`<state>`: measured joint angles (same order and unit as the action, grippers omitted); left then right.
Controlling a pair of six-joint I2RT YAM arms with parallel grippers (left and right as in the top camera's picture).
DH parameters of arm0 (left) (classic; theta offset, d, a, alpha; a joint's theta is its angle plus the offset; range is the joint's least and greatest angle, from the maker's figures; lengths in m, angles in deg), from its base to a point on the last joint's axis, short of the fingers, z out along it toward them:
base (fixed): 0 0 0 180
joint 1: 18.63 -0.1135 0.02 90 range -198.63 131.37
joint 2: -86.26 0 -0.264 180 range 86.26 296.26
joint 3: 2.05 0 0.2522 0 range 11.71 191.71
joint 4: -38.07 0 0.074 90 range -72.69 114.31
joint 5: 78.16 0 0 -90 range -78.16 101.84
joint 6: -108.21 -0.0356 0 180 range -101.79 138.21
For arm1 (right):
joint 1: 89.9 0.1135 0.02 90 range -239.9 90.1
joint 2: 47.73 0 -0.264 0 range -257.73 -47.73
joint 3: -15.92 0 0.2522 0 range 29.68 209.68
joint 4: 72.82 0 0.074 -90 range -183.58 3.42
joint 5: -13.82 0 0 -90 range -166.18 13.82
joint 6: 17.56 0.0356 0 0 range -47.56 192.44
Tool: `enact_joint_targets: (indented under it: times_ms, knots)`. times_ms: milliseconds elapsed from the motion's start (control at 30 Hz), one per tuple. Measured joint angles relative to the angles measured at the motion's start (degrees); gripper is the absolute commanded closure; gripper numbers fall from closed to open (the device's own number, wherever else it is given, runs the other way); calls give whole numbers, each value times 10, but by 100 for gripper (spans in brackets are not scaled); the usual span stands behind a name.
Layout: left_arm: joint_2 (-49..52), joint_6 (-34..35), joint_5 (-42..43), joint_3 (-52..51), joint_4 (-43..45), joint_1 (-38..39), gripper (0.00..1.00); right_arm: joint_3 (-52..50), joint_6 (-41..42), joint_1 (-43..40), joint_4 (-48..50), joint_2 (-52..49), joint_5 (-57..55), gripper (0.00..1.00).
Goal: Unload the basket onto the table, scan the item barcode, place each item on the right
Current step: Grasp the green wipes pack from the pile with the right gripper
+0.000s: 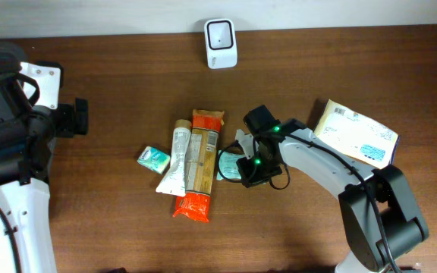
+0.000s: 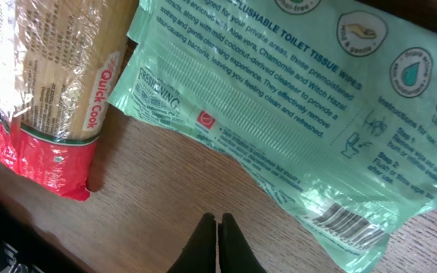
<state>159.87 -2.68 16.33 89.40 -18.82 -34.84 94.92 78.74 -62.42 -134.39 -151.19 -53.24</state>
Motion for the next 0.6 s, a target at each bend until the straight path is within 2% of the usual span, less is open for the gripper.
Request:
enact_joint_targets:
  times_ms: [167, 267, 533, 600]
  knots:
    - [0, 0, 0, 0, 0, 0, 1, -6, 0, 0, 1, 0, -29, 96]
    - [0, 0, 0, 0, 0, 0, 1, -14, 12, -9, 13, 0, -89, 96]
    - [0, 0, 0, 0, 0, 0, 1, -17, 28, -127, 216, -1, -134, 94]
    - [0, 0, 0, 0, 0, 0, 1, -12, 28, -157, 233, -2, -125, 89]
